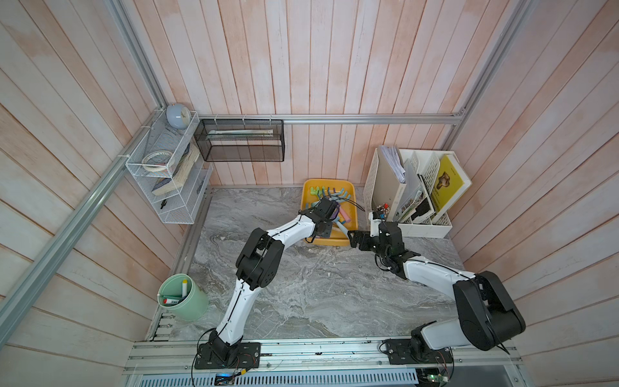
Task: Take the hand rake out of the storage box
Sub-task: Pick up the rake from the storage box.
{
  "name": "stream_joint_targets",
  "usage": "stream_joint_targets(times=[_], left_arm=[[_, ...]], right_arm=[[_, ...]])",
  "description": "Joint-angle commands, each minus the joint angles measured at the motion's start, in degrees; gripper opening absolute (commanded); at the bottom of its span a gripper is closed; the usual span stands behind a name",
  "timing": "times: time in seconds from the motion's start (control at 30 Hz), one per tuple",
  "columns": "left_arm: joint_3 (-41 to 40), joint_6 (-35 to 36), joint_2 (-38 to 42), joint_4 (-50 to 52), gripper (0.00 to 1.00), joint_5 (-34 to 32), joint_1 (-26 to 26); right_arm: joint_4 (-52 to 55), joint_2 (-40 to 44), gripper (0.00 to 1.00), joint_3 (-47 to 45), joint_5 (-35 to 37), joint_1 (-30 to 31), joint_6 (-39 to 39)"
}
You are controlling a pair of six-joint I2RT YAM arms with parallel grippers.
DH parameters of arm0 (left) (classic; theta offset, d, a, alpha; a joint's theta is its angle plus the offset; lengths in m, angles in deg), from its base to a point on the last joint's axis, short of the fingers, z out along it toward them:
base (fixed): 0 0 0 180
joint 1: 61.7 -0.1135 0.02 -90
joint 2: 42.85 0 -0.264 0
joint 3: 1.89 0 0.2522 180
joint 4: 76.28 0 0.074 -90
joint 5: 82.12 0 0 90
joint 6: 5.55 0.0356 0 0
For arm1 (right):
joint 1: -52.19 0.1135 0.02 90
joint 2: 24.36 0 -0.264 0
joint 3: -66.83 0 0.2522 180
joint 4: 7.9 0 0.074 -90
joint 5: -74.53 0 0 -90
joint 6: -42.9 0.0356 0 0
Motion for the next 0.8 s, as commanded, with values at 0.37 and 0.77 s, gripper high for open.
stream_joint_targets(times=[0.37, 0.77], left_arm=[[-0.09, 0.52, 7.28, 0.04, 0.30, -1.18, 0.11], [-10.92, -2.84, 14.78, -8.31, 0.14, 7.86, -3.13]], right_arm=[[-1.13, -0.71, 0.98, -0.04, -0.29, -0.39, 1.28], [-1.44, -0.66, 0.98, -0.36, -0.49, -0.56, 1.62]])
